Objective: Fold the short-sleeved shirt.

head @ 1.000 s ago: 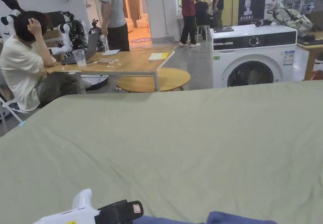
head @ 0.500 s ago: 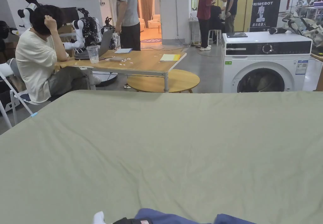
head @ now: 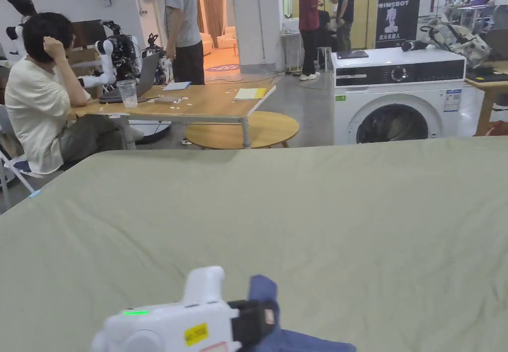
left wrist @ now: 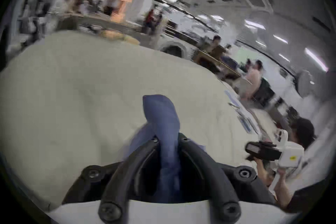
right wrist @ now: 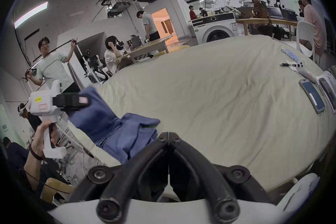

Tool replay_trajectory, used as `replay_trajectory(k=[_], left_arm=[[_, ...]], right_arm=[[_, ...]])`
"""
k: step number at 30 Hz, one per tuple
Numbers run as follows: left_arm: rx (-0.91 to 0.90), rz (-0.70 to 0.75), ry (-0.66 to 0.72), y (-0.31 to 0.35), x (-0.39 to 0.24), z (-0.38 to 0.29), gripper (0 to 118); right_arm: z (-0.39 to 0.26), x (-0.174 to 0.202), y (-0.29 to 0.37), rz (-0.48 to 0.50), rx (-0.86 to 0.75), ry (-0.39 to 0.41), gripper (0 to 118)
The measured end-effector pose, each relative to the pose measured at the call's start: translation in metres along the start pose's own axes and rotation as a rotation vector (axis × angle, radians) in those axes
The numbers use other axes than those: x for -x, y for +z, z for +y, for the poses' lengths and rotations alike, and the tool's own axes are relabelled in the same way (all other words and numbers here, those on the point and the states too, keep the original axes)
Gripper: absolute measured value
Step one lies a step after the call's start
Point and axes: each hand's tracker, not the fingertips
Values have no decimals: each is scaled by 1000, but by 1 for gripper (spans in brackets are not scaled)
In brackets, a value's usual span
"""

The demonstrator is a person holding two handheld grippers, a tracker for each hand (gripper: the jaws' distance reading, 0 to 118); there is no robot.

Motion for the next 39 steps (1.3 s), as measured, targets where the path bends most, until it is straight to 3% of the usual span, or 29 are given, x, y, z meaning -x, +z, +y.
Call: replay_trajectory(k=[3,5,7,10,11,13,14,17,19,20,21,24,25,26,29,31,36,39], left_arm=[[147,-15,8,-62,-12,-15,7],[194,-180,53,-76,-15,-19,11],[138,-321,145,-66,-12,-18,50],[21,-310,194,-42,4,-10,54],[-2,-228,213,-36,13,-11,47],[-1,-161,231,-38,28,-20,12],[23,-142,238,-44,27,-28,5],[231,-258,223,-83,13,-58,4],[353,-234,160,-111,-15,-77,1],[356,-141,69,-120,-17,-81,0],[329,-164,41,-121,-19,-79,0],[286,-158,63,-112,-18,-72,0],[273,-171,87,-108,-17,-72,3],[259,-185,104,-100,-16,-67,21],[154,-209,71,-59,-15,-55,37],[103,-167,35,-31,-12,-43,57],[23,-104,100,27,35,-22,62],[65,-49,202,33,71,-18,62]], right_arm=[[-3,-2,11,1,-13,-17,0],[-5,-7,16,0,-14,-32,0],[-7,-14,19,-26,-15,-42,0],[-9,-27,20,-37,-10,-78,0],[-9,-30,20,-36,-10,-91,0],[-11,-32,20,-27,-11,-106,0],[-12,-32,19,-30,-12,-108,0],[-14,-29,13,-33,5,-101,0],[-16,-26,7,-27,26,-102,0],[-17,-23,4,-25,39,-99,0],[-19,-19,0,-22,51,-94,0],[-24,-7,-17,0,119,-68,0],[-25,-3,-25,12,147,-58,0],[-24,2,-36,27,172,-47,0],[-18,20,-72,90,220,-19,0],[-12,33,-94,118,220,-6,0],[-15,51,-148,-6,372,158,0],[-16,48,-145,14,349,106,0]])
